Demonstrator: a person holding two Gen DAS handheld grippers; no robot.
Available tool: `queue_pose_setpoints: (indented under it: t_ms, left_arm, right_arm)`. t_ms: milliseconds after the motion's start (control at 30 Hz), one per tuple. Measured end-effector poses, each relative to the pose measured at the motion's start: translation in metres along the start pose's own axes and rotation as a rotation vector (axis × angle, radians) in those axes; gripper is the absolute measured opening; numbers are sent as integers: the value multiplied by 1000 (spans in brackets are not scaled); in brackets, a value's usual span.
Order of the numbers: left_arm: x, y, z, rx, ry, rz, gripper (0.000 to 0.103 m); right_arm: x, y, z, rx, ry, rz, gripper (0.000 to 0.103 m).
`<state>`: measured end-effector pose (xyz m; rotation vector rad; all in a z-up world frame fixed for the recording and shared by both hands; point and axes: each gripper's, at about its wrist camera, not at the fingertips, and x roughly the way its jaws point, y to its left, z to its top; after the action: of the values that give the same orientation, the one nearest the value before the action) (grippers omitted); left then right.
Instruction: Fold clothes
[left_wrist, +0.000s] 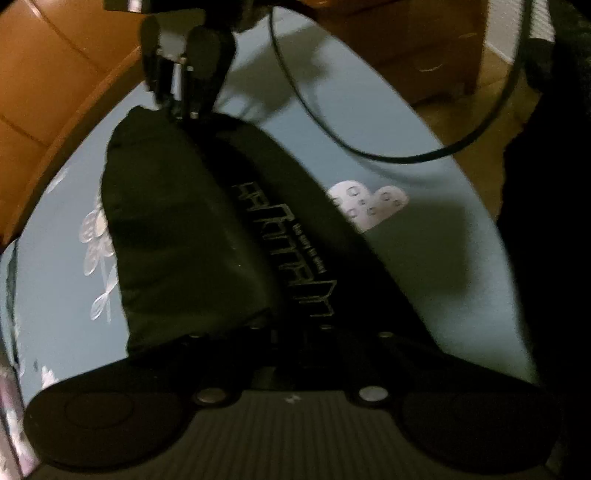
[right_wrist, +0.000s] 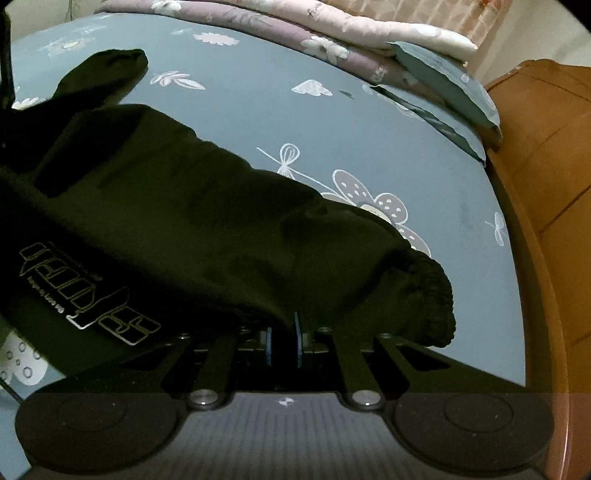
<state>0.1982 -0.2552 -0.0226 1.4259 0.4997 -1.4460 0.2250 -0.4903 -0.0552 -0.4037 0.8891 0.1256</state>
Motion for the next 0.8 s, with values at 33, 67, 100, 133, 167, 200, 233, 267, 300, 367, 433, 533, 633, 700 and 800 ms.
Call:
queue_pose_setpoints:
  t_ms: [33, 67, 100, 133, 167, 200, 233, 267, 300, 367, 433, 533, 633, 700, 800]
  left_arm:
    - [2, -1, 1, 6, -1, -14, 3]
    - [5, 0, 0, 0, 1, -26, 3]
    - [8, 0, -2, -12, 5, -43, 3]
    - [11, 1, -3, -26, 6, -60, 3]
    - [15, 0, -4, -39, 7, -75, 3]
    - [18, 0, -6, -50, 7, -86, 3]
    - [16, 1, -7, -61, 2, -87, 3]
    - [15, 2, -9, -72, -2, -88, 3]
    - [14, 3, -10, -83, -7, -89, 3]
    - [11, 5, -12, -104, -16, -91, 3]
    - [8, 8, -15, -126, -25, -93, 3]
    - [5, 11, -18, -159, -38, -96, 3]
    - [1, 15, -22, -192, -52, -99, 3]
    - [-3, 17, -24, -213, -61, -99, 3]
    - [-16, 24, -27, -237, -80, -83, 3]
  right_arm:
    - [-2, 0, -2, 17, -3, 3, 12]
    - [-3, 0, -3, 36, -7, 6, 13]
    - [-4, 0, -5, 54, -10, 9, 14]
    - [-2, 2, -8, 68, -3, 14, 14]
    - [1, 4, -11, 82, 6, 20, 14]
    - [3, 6, -14, 95, 13, 7, 15]
    - [4, 9, -17, 108, 21, -8, 16]
    - [6, 12, -21, 120, 28, -22, 18]
    - [2, 14, -22, 149, 21, -31, 21]
    - [-14, 16, -27, 222, 8, -41, 45]
    - [-33, 20, -34, 285, -9, -63, 61]
    - [-54, 9, -48, 447, -70, -41, 63]
    - [-64, -17, -65, 707, -164, 21, 63]
    - [-60, -35, -78, 891, -221, 86, 64]
    - [-49, -50, -93, 1079, -266, 165, 65]
